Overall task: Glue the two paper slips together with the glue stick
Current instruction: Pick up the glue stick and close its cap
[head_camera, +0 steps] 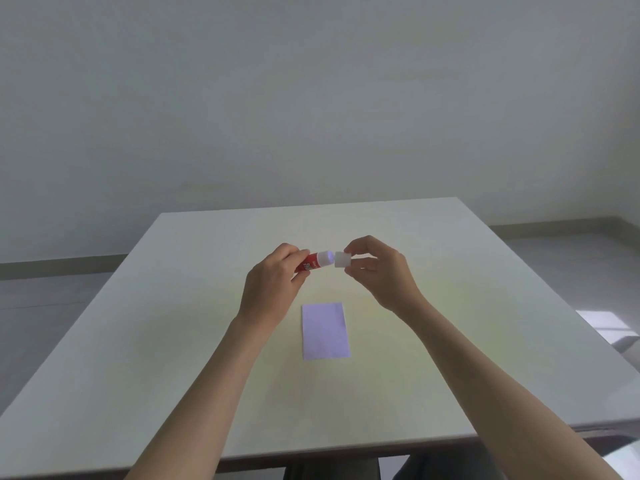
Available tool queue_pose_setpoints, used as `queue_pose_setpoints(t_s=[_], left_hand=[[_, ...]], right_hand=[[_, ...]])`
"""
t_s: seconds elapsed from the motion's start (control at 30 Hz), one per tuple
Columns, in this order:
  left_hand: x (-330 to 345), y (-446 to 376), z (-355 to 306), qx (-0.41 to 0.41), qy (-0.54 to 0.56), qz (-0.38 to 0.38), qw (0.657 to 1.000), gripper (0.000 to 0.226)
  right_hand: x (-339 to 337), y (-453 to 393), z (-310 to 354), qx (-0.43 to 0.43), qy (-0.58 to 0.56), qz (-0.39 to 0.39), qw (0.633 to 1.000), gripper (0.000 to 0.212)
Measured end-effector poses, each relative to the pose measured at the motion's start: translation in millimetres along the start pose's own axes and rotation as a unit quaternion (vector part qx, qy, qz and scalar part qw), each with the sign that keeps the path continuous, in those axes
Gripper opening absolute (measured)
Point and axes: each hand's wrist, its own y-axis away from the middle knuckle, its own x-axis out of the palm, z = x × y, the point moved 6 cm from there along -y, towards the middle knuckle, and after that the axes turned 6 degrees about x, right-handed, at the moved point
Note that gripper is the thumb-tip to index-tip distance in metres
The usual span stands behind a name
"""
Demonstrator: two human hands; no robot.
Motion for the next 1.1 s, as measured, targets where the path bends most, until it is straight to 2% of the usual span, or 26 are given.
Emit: queue_pose_setpoints(t_s=[0.5, 0.73, 0.87, 0.93, 1.03, 1.1], left_hand=[[0.1, -0.1, -8.1, 0.029, -0.032, 0.005, 0.999, 0.026], [1.0, 1.8, -9.2, 0.020, -0.014, 0.003, 1.000, 0.025], [-0.3, 0.5, -11.0, 0.022, -0.022, -0.002, 1.000, 0.025], [-0.6, 1.1, -11.5, 0.024, -0.027, -0.001, 0.999, 0.026], [1.7, 5.5, -7.1, 0.014, -0.024, 0.010, 1.000, 0.026], [3.8, 9.0, -2.6, -0.002, -0.020, 0.018, 1.000, 0.027]], right_hand=[[3.2, 2.1, 7.1, -0.038, 0.020, 0.027, 0.999, 0.025], [7.2, -3.5, 2.8, -0.026, 0.029, 0.031, 0.999, 0.024], [10.4, -6.2, -0.5, -0.008, 0.022, 0.029, 0.999, 0.013], [13.7, -7.3, -2.7, 0.009, 0.039, 0.032, 0.999, 0.008], [17.8, -8.9, -6.6, 0.007, 0.109, 0.032, 0.994, 0.020], [19.7, -8.1, -6.9, -0.008, 0.126, 0.040, 0.991, 0.014]])
